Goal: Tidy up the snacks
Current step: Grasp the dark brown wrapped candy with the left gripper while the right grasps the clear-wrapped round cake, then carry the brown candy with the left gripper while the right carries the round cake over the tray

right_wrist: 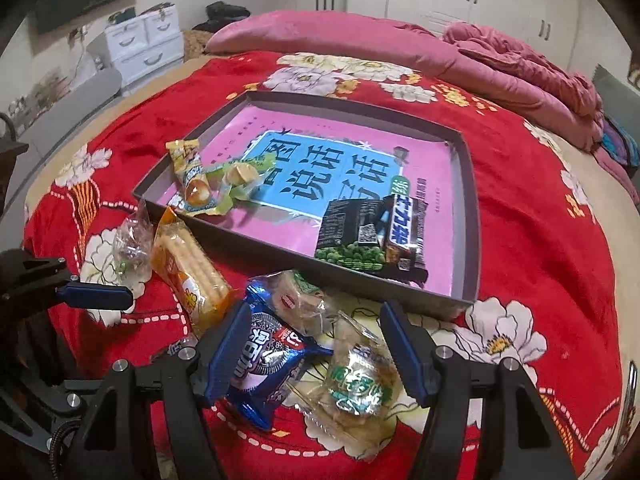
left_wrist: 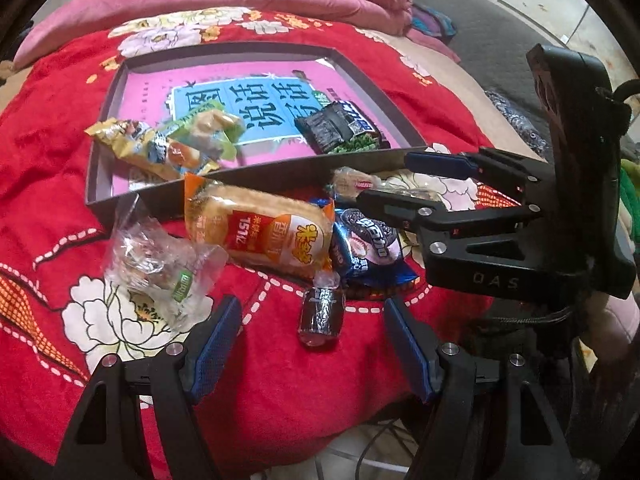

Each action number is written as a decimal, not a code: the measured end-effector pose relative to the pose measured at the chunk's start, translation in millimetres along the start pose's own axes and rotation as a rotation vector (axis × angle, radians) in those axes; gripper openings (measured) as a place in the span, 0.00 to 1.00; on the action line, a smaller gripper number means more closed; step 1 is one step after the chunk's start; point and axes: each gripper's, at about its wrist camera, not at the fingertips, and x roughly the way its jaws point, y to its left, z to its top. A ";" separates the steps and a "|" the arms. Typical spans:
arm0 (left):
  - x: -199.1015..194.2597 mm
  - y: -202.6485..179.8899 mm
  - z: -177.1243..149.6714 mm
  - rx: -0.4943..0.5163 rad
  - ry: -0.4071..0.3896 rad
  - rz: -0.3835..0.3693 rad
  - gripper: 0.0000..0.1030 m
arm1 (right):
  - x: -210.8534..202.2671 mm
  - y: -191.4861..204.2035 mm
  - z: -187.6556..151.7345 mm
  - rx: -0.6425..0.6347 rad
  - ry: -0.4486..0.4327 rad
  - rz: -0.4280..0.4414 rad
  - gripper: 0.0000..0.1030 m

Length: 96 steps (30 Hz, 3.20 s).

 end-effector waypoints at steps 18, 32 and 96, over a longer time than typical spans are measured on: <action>17.5 -1.2 -1.0 0.005 0.056 -0.046 0.43 | 27.7 0.6 5.9 -0.039 0.064 0.029 0.48; 27.3 8.8 1.4 -0.047 0.065 -0.061 0.34 | 36.6 7.0 7.4 -0.072 0.060 0.026 0.46; -55.8 23.5 89.1 -0.169 -0.263 -0.101 0.27 | -50.6 -58.5 46.5 0.345 -0.267 0.126 0.23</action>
